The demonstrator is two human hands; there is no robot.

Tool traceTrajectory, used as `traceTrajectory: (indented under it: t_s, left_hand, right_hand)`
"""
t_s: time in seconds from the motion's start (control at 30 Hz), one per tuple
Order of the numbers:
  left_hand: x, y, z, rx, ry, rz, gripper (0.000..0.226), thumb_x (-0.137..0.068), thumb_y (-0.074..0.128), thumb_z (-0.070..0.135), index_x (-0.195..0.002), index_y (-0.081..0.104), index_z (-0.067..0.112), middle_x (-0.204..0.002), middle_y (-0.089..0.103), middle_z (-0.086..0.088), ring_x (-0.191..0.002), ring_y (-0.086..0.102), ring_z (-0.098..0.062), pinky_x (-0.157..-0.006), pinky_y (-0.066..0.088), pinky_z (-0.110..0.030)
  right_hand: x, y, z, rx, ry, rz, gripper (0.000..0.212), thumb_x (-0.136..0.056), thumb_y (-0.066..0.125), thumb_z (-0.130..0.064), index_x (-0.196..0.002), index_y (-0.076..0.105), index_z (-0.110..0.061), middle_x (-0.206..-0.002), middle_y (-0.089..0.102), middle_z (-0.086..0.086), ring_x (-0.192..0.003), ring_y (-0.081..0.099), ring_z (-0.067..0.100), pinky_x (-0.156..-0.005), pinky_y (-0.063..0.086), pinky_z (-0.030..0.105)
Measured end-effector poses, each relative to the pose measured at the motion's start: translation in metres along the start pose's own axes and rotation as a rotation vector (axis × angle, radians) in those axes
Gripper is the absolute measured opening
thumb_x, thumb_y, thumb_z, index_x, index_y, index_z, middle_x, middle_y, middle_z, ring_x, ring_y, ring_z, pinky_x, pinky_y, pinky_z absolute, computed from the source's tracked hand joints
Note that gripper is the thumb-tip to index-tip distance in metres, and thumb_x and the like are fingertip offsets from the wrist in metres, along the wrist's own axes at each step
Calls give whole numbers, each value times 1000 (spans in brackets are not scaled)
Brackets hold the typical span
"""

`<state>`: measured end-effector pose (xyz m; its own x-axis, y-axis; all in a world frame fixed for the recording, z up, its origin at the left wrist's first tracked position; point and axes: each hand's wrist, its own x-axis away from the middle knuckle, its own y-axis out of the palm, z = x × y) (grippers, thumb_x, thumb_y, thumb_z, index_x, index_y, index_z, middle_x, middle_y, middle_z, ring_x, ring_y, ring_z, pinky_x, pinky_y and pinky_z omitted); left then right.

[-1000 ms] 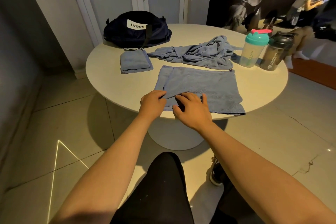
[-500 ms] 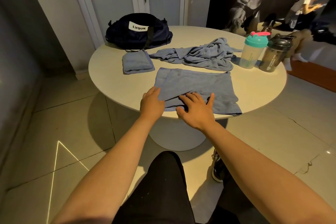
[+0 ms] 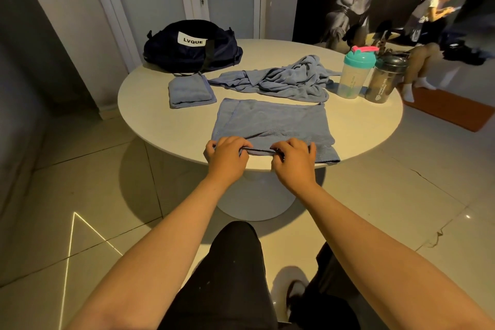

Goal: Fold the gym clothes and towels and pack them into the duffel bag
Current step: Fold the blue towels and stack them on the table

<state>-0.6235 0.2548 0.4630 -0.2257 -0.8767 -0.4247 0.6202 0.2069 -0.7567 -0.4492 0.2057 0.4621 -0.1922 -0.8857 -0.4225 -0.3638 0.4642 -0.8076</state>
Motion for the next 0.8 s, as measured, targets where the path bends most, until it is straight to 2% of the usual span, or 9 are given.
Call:
traceTrajectory:
  t_s: [0.1,0.23,0.3,0.43,0.57,0.63,0.73,0.8]
  left_hand:
    - [4,2,-1,38,19,58,25,-100,53,19,-107,73,33,-108,71,15,-107,59,-10,-105,17,-30]
    - [7,3,-9,112,59,71,27,-103,52,21,-115,74,30,-115,72,12,-112,60,-9,-116,12,-35]
    - [7,2,-8,131,59,76,26,-102,52,19,-112,75,29,-112,73,12,-109,60,-8,-118,8,-33]
    - [8,1,-3,104,14,110,21,-94,59,11,-93,75,26,-90,65,13,-94,59,-12,-115,7,-29]
    - [5,4,10,-41,-49,91,21,-87,58,13,-84,67,31,-96,56,9,-101,51,-16,-110,13,-43]
    - [0,7,22,-99,51,36,19,-87,59,16,-92,67,32,-104,57,10,-109,48,-17,-111,16,-47]
    - [-7,14,41,-49,194,-153,28,-89,58,16,-112,68,30,-118,60,8,-116,47,-19,-105,25,-37]
    - [-9,17,45,-18,163,-242,22,-92,55,17,-108,67,28,-115,61,5,-113,48,-22,-96,31,-33]
  right_hand:
    - [2,-3,1,11,41,-15,29,-96,53,-22,-120,69,-27,-111,58,1,-119,48,25,-120,-5,57]
    - [6,-6,9,13,20,7,29,-99,55,-23,-122,71,-28,-108,60,-1,-114,54,23,-118,-13,56]
    - [7,-9,13,33,8,36,27,-99,56,-24,-122,71,-27,-109,62,-2,-114,55,21,-118,-16,54]
    - [11,-16,14,52,15,31,29,-98,55,-25,-123,69,-28,-116,61,-4,-123,51,17,-113,-26,50]
    - [12,-15,16,76,-41,18,26,-98,56,-24,-119,71,-26,-118,65,-4,-124,51,17,-116,-20,53]
    - [11,-14,16,71,-88,18,23,-97,60,-20,-116,72,-23,-116,69,-3,-123,54,20,-118,-17,50]
    - [10,-13,21,27,-113,23,22,-93,63,-17,-112,74,-20,-114,71,0,-122,57,23,-121,-3,53]
    - [12,-18,28,27,-72,86,22,-89,62,-18,-106,75,-23,-115,65,0,-119,55,24,-115,16,54]
